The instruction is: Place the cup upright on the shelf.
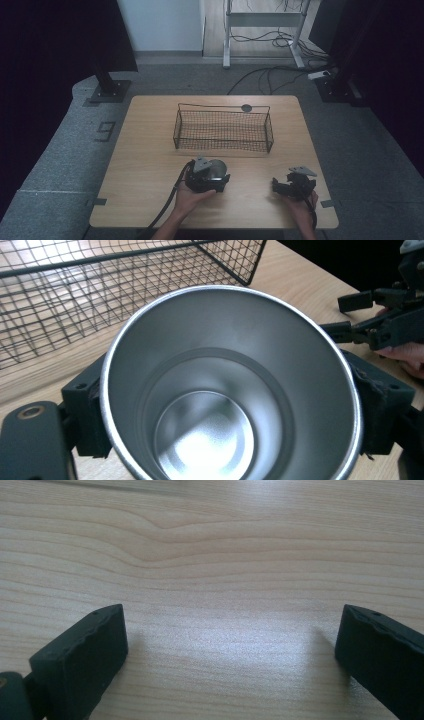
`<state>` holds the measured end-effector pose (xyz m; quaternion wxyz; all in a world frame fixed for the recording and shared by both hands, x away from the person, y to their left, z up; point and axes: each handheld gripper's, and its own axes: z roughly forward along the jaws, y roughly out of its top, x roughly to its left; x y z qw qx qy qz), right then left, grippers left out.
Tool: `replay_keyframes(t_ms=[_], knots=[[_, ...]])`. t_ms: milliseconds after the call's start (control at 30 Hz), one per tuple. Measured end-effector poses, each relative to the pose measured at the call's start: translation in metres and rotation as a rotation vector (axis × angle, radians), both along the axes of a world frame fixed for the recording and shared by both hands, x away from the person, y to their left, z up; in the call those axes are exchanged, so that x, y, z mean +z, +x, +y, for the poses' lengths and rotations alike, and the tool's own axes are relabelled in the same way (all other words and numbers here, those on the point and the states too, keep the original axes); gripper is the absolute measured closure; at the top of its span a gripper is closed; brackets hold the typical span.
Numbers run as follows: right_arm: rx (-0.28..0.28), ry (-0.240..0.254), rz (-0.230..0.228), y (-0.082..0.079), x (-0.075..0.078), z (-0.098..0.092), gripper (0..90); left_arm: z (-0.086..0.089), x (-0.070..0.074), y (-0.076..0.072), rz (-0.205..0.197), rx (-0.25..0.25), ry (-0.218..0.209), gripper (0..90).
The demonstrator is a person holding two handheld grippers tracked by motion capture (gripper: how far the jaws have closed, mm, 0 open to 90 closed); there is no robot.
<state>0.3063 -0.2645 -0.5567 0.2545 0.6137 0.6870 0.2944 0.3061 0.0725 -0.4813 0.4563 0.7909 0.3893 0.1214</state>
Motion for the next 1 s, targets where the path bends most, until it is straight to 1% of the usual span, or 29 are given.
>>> replay_keyframes(t_ms=[100,267,533,1000], knots=[[0.0,0.0,0.0,0.0,0.0,0.0,0.4,0.004,0.003,0.002,0.0,0.008,-0.009,13.5],[0.0,0.0,0.0,0.0,0.0,0.0,0.4,0.007,0.009,0.005,-0.009,0.025,-0.004,13.5],[0.0,0.0,0.0,0.0,0.0,0.0,0.4,0.01,0.021,0.009,-0.024,0.028,-0.012,13.5],[0.0,0.0,0.0,0.0,0.0,0.0,0.4,0.013,0.032,0.019,-0.028,0.041,-0.014,13.6]])
